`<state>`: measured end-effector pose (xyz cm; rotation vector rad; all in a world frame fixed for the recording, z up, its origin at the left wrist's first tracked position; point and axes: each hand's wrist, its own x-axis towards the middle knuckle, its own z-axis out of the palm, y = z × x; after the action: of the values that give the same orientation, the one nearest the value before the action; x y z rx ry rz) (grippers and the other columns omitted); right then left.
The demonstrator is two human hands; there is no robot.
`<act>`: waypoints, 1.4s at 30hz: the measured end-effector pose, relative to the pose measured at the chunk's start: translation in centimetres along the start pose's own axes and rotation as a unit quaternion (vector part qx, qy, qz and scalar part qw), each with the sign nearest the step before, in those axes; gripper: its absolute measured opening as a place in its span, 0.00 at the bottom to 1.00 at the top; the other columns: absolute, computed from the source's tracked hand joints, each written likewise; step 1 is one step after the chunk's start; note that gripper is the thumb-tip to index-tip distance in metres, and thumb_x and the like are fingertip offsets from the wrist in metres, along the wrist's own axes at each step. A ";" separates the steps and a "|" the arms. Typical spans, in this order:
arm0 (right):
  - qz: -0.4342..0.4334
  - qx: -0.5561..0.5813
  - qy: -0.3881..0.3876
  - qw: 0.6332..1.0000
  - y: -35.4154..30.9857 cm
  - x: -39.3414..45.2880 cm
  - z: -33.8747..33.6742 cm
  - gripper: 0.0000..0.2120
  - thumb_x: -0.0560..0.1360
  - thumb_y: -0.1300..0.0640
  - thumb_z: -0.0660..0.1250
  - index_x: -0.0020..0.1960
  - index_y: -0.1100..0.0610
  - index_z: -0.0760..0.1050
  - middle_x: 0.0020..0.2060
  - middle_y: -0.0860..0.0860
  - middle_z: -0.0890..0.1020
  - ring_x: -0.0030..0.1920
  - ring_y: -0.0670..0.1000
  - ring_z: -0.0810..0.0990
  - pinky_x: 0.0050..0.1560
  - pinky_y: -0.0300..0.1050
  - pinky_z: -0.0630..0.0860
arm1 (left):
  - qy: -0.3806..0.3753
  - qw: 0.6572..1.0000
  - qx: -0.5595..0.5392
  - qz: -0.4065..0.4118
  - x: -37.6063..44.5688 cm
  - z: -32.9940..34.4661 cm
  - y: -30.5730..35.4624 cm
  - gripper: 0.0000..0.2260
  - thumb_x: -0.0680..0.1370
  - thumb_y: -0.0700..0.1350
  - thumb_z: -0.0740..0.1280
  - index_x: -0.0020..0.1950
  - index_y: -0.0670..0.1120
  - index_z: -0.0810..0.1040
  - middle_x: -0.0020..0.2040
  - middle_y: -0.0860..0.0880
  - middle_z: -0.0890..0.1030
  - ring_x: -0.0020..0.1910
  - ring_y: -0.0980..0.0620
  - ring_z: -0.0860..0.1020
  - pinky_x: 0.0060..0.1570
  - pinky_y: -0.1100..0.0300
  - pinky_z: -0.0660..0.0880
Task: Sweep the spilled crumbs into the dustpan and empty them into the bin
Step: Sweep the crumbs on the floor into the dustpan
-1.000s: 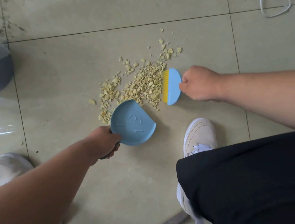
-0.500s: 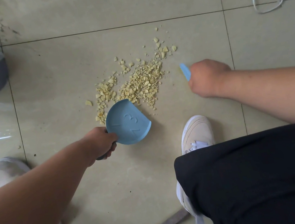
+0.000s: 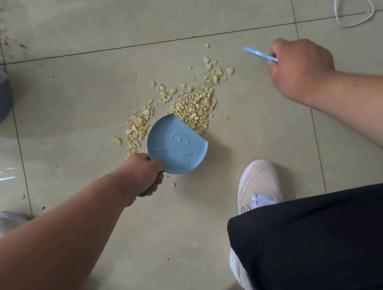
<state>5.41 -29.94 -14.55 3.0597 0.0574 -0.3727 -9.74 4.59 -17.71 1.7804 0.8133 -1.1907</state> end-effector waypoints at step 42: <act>-0.038 0.111 -0.062 0.991 -0.4 8.1 3.7 0.11 0.81 0.57 0.59 0.62 0.59 0.73 0.50 0.67 0.81 0.49 0.67 0.80 0.44 0.50 0.72 | 0.060 0.992 -0.101 0.053 2.4 -2.1 5.3 0.11 0.78 0.35 0.62 0.51 0.31 0.82 0.36 0.39 0.80 0.29 0.47 0.71 0.32 0.56 0.68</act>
<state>12.35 -29.52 -20.07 3.2504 0.1374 -0.6143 -3.60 4.21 -18.06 1.7166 0.8650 -0.9054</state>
